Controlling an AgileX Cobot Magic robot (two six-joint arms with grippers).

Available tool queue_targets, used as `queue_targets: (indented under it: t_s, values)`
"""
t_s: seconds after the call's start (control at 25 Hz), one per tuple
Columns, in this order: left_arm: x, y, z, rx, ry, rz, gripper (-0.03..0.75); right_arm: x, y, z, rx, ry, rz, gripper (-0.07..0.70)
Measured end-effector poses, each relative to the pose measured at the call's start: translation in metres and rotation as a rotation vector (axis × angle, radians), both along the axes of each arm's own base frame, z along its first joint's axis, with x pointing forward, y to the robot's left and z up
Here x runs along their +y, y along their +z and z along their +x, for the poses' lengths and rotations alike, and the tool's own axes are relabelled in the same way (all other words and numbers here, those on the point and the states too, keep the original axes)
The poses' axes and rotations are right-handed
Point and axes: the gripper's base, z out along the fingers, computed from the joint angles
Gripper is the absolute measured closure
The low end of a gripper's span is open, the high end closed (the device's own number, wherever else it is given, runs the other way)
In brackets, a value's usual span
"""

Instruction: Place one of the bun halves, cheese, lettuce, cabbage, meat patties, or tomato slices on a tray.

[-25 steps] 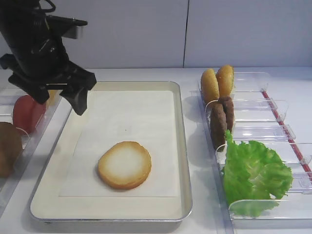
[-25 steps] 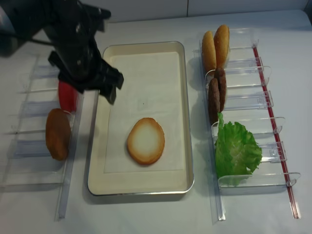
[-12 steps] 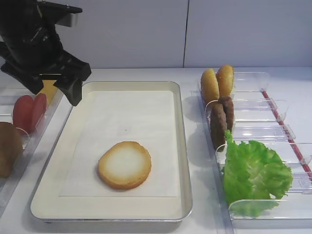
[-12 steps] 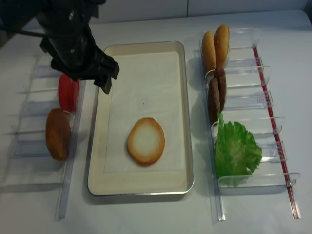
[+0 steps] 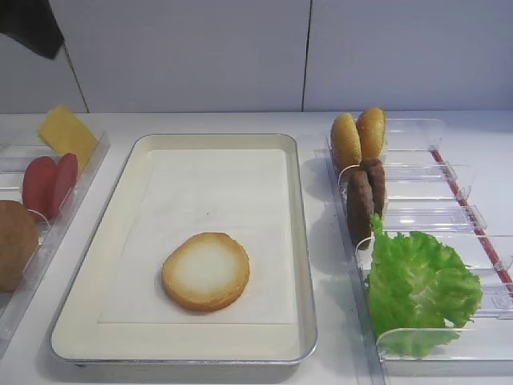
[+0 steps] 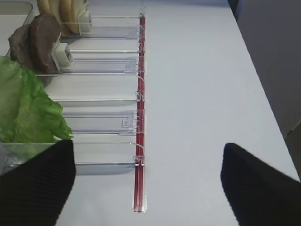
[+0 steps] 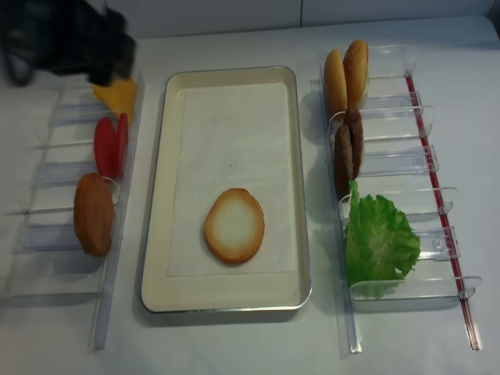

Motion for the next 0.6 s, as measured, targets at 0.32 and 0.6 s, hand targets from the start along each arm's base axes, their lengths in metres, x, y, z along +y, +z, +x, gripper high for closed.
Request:
queue_targets:
  t_s: [0.32, 0.6]
  values:
    - [0.036, 0.006, -0.079, -0.146, 0.054, -0.025, 0.141, 0.0, 0.0, 0.0, 0.0, 0.0, 0.0, 0.005]
    - [0.072, -0.032, -0.131, -0.175, 0.266, -0.055, 0.141, 0.0, 0.0, 0.0, 0.0, -0.001, 0.001, 0.005]
